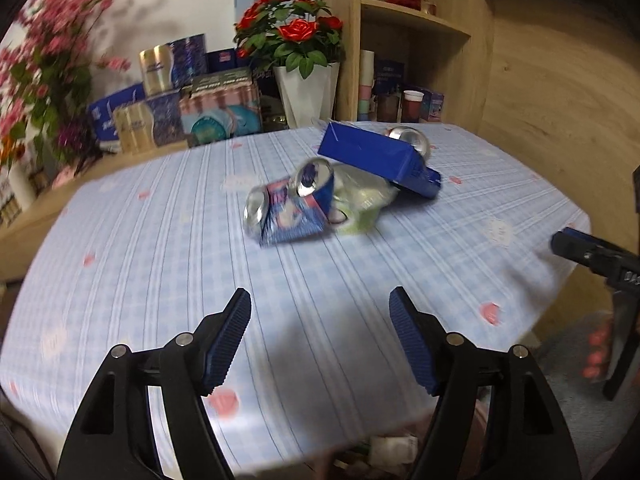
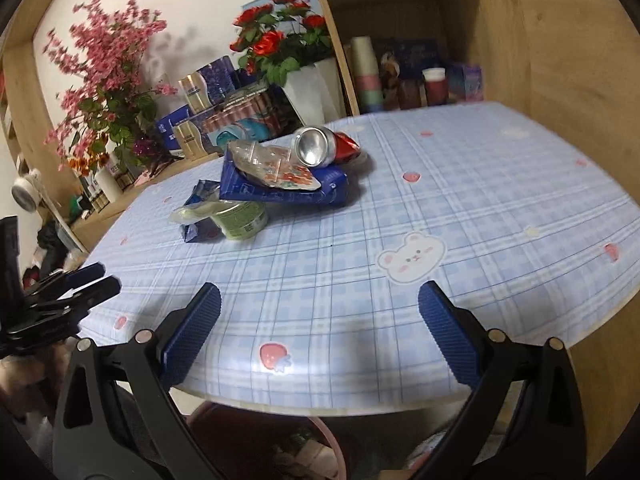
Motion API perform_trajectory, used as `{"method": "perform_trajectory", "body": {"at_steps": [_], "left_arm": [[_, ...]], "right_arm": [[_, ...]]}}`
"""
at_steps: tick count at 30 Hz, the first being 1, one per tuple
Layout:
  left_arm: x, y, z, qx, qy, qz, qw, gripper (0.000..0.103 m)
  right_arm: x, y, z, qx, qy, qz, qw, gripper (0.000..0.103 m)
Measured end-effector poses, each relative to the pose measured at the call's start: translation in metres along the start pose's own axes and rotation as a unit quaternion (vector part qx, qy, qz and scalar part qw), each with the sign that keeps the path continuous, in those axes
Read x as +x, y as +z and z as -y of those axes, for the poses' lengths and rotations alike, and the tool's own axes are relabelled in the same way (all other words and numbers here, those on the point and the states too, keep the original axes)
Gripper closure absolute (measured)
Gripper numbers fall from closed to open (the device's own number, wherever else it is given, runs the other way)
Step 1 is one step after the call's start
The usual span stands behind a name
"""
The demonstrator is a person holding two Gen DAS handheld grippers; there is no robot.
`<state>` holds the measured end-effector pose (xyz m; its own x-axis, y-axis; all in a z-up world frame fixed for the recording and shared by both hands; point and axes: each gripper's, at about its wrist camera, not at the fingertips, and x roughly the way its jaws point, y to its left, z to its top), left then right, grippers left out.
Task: Collect trash
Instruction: 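Reach the left tool to the crushed blue can and grasp it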
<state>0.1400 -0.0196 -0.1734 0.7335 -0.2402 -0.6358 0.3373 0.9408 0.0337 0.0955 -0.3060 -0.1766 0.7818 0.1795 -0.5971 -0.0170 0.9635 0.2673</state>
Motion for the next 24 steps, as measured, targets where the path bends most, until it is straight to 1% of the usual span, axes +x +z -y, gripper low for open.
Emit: {"method": "perform_trajectory", "body": {"at_steps": [4,5,8,11,14,16,18,20,24], "left_arm": [[0.043,0.018,-0.005,0.037,0.002,-0.013,0.9992,0.031],[0.053,0.022,-0.005,0.047,0.008,-0.016,0.9988,0.031],[0.084,0.031,-0.003,0.072,0.022,-0.029,0.9968,0.029],[0.110,0.041,-0.003,0.084,0.048,-0.048,0.9941,0.027],[0.126,0.046,-0.002,0.100,0.058,-0.058,0.9916,0.025],[0.136,0.048,0.000,0.113,0.061,-0.073,0.9890,0.025],[0.146,0.049,0.002,0.124,0.071,-0.082,0.9863,0.025],[0.152,0.051,0.001,0.124,0.084,-0.083,0.9853,0.025],[0.158,0.055,-0.003,0.112,0.093,-0.083,0.9858,0.025]], "right_arm": [[0.020,0.006,0.004,-0.009,-0.033,-0.012,0.999,0.006],[0.023,0.007,0.004,-0.011,-0.037,-0.013,0.999,0.006],[0.032,0.010,0.004,-0.015,-0.040,-0.011,0.999,0.005],[0.041,0.013,0.004,-0.020,-0.041,-0.011,0.999,0.006],[0.051,0.016,0.007,-0.018,-0.042,-0.017,0.999,0.006],[0.056,0.018,0.011,-0.010,-0.043,-0.023,0.999,0.006],[0.060,0.022,0.012,-0.013,-0.048,-0.024,0.998,0.006],[0.061,0.024,0.012,-0.021,-0.051,-0.022,0.998,0.006],[0.064,0.029,0.009,-0.041,-0.053,-0.023,0.997,0.006]]}}
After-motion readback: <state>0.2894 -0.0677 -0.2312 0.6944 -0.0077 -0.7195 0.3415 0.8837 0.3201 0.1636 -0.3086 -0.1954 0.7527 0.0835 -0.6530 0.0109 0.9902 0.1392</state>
